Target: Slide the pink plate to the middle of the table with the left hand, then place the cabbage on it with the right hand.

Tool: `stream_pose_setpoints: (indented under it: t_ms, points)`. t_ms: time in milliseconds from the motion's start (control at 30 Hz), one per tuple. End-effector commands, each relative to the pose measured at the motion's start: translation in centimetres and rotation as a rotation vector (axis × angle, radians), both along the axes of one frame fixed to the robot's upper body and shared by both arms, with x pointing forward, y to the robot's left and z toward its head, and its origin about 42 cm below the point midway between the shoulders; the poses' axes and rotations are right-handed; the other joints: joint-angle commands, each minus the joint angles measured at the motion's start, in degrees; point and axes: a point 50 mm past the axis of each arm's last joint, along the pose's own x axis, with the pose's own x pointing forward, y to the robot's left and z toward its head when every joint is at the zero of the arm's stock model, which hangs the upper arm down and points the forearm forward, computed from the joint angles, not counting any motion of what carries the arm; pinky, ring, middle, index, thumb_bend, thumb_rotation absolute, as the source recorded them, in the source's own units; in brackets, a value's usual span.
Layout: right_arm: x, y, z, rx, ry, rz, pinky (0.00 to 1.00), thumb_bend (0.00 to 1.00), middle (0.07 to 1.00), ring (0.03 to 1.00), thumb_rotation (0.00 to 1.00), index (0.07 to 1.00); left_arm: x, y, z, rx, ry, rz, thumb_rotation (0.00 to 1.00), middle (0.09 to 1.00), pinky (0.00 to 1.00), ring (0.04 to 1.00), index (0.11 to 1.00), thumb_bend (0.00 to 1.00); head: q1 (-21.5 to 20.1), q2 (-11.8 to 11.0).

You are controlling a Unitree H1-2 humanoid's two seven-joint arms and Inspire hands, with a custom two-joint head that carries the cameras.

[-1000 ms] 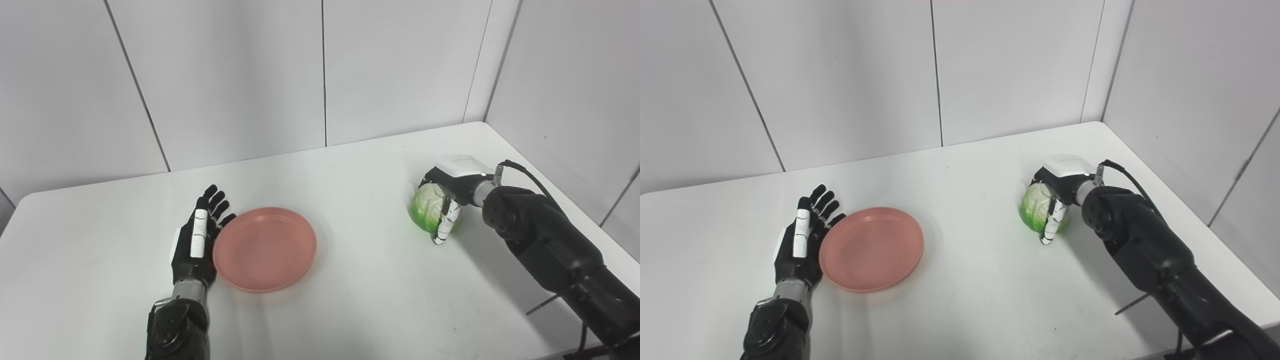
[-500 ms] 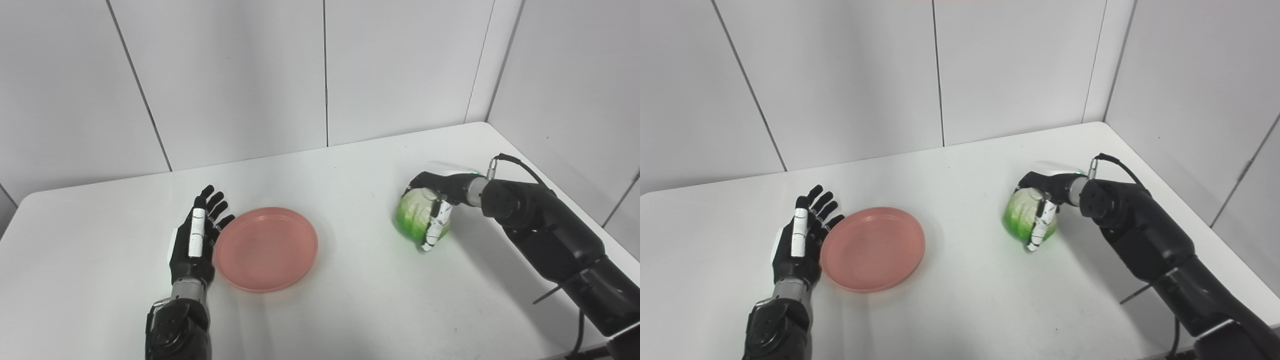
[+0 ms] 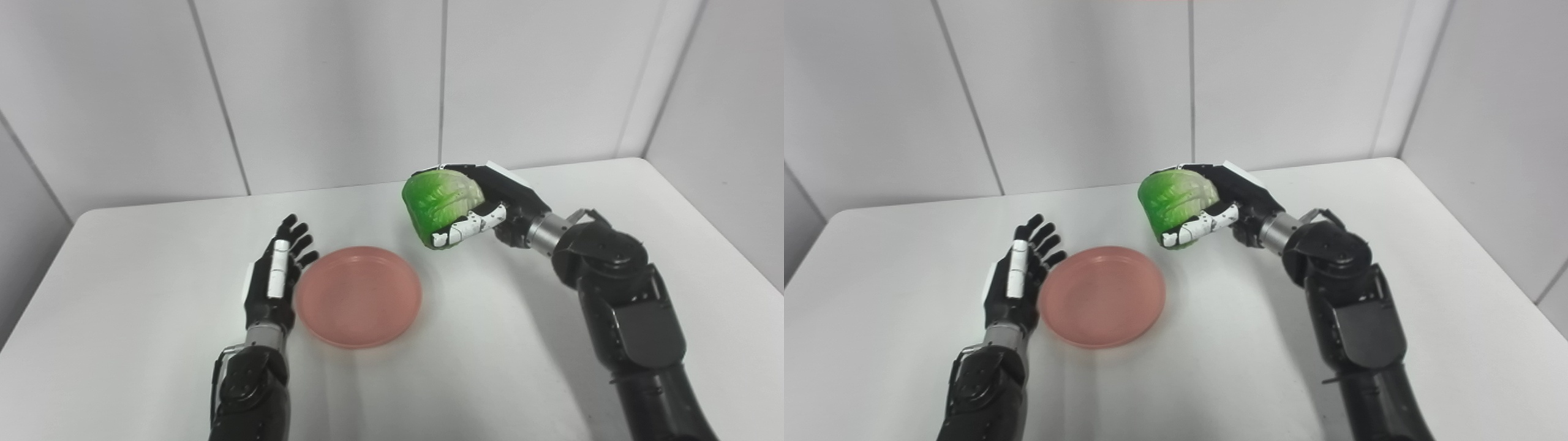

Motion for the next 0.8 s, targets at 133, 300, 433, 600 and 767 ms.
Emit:
stream_pose_setpoints:
  t_ms: [133,300,433,600,767]
  points:
    - [-0.3,1.8,-0.8,0.077,0.029,-0.033,0.23,0.53,0.418,0.281,0.00,0.513,-3.2,-1.7,-4.8,-0.028,0.142,0.003,0.85,0.871,0.75,0.868,0.854,0.83,3.58,-0.15]
    - [-0.6,3.9,-2.7,0.061,0.049,-0.072,0.21,0.53,0.415,0.273,0.00,0.512,-3.3,-2.5,-5.2,-0.013,0.139,0.003,0.85,0.881,0.71,0.869,0.862,0.83,7.47,-0.46]
    - [-0.7,5.4,-3.9,-0.073,-0.050,-0.110,0.22,0.52,0.423,0.273,0.00,0.521,-3.6,-3.1,-5.6,-0.005,0.145,0.008,0.85,0.881,0.68,0.857,0.865,0.81,10.16,-0.80]
    - [-1.0,7.4,-4.8,-0.436,-0.354,-0.129,0.33,0.53,0.463,0.383,0.00,0.500,-3.8,-3.3,-6.0,-0.014,0.155,0.029,0.83,0.875,0.67,0.864,0.850,0.85,12.09,-1.09]
    - [-1.0,8.4,-5.1,-0.563,-0.504,-0.133,0.39,0.52,0.500,0.437,0.00,0.485,-3.9,-3.5,-6.2,-0.003,0.156,0.030,0.82,0.877,0.67,0.865,0.848,0.85,12.71,-1.25]
